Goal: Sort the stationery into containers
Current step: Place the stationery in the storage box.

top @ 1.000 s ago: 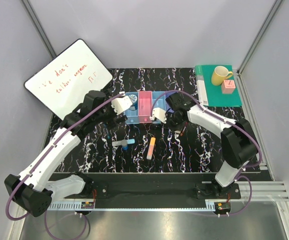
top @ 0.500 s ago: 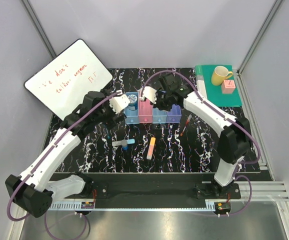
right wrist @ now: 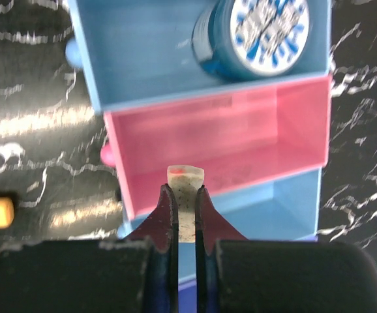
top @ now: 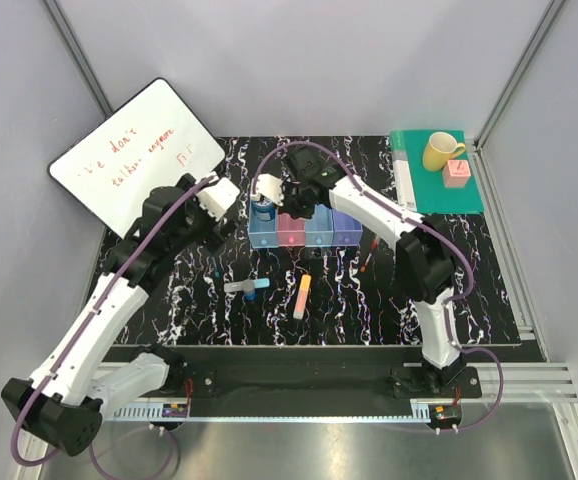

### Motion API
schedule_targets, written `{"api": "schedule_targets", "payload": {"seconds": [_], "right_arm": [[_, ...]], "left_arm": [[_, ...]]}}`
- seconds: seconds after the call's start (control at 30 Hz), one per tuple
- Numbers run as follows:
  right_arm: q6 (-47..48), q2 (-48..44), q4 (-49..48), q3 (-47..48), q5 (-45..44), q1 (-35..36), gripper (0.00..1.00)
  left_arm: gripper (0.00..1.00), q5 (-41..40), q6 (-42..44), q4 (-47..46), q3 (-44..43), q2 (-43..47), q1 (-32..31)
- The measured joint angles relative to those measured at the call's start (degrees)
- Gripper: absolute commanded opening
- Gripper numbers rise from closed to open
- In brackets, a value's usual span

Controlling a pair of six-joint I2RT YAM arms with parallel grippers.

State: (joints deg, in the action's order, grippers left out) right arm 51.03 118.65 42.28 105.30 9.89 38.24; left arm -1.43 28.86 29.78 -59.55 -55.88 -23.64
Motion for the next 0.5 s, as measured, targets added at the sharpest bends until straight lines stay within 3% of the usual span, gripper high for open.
{"api": "schedule_targets", "payload": {"seconds": [0.5], "right_arm": [[-0.98,9.81,-3.26,11.98,-0.42,5.01,0.01]], "left_arm": [[0.99,0.13,-0.48,-0.09,2.05,2.60,0.02]]}}
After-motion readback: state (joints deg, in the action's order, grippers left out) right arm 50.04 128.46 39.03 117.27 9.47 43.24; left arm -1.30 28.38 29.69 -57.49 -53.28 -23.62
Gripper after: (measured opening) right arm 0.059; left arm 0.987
